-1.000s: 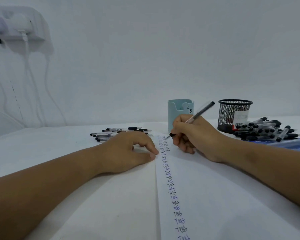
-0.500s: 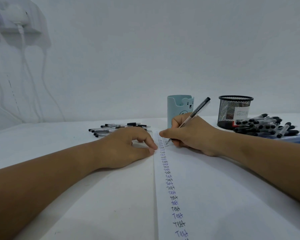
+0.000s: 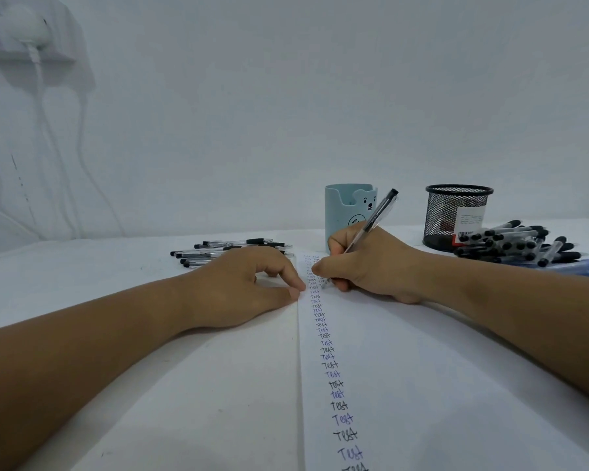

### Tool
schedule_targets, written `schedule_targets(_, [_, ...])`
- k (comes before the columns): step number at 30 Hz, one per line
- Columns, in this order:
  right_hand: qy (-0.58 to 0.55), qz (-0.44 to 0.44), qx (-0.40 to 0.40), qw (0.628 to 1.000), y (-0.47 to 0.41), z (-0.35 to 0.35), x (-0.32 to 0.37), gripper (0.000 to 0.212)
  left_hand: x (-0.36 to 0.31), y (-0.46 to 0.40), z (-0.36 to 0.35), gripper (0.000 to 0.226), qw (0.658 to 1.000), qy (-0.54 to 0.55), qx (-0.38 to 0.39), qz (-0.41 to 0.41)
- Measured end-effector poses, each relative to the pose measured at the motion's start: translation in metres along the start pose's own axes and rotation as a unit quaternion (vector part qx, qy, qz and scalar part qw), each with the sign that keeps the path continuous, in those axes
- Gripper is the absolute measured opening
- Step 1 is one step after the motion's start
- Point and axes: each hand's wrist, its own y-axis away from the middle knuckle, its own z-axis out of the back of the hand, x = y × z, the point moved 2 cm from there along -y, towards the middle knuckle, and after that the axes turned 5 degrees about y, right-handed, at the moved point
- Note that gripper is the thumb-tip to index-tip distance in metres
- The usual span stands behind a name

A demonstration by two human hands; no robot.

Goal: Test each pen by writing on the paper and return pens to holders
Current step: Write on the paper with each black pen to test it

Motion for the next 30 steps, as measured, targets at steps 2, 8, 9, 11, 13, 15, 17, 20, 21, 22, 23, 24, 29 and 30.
schedule_targets(2, [-0.010,-0.004,0.001,1.000,-0.0003,0.0002,-0.0009,0.038,-0.0002,0.0002,-0.0001,0.009,1.000,-0.001,0.001,-0.002])
schedule_targets(8, [0.006,0.007,-0.003,1.000,0.0005,-0.0012,0.0005,0.035,0.0001,-0.0006,0.0006,0.009,1.000,-0.001,0.003,0.002])
schedule_targets(9, [0.012,0.009,-0.008,1.000,0.0002,-0.0014,0.0006,0.033,0.0002,-0.0005,0.0006,0.009,1.000,-0.002,0.002,0.002])
schedule_targets(11, [0.015,0.013,-0.020,1.000,-0.0003,-0.0011,0.0001,0.031,-0.0002,-0.0002,0.0004,0.009,1.000,0.000,0.003,-0.003])
schedule_targets(13, [0.009,0.013,-0.022,1.000,0.0002,-0.0005,-0.0002,0.029,-0.0005,0.0002,0.0006,0.009,1.000,0.003,0.003,-0.007])
schedule_targets(15, [0.001,0.013,-0.020,1.000,0.0008,0.0000,-0.0004,0.029,-0.0006,0.0002,0.0005,0.008,1.000,0.002,0.003,-0.008])
schedule_targets(17, [0.007,0.016,-0.021,1.000,0.0004,-0.0002,-0.0005,0.031,-0.0004,0.0000,0.0001,0.008,1.000,0.000,0.002,-0.008])
schedule_targets(20, [0.014,0.021,-0.026,0.999,-0.0011,-0.0007,-0.0012,0.035,0.0003,-0.0001,0.0001,0.008,1.000,-0.003,0.001,-0.013])
schedule_targets(21, [0.014,0.023,-0.026,0.999,-0.0013,-0.0007,-0.0012,0.035,0.0004,-0.0001,0.0003,0.009,1.000,-0.003,0.002,-0.014])
schedule_targets(22, [0.013,0.023,-0.024,0.999,-0.0014,-0.0007,-0.0012,0.035,0.0004,-0.0001,0.0004,0.009,1.000,-0.003,0.003,-0.013])
schedule_targets(23, [0.010,0.023,-0.020,0.999,-0.0011,-0.0005,-0.0012,0.036,0.0005,-0.0001,0.0006,0.009,1.000,-0.003,0.003,-0.012])
schedule_targets(24, [0.006,0.022,-0.017,1.000,-0.0007,-0.0003,-0.0012,0.036,0.0006,0.0001,0.0006,0.009,1.000,-0.003,0.003,-0.012])
schedule_targets(29, [0.012,0.028,-0.026,0.999,-0.0013,0.0011,-0.0018,0.037,0.0003,0.0004,0.0005,0.009,1.000,-0.002,0.001,-0.017])
schedule_targets(30, [0.014,0.029,-0.025,0.999,-0.0015,0.0010,-0.0017,0.037,0.0002,0.0005,0.0006,0.009,1.000,0.000,0.001,-0.016])
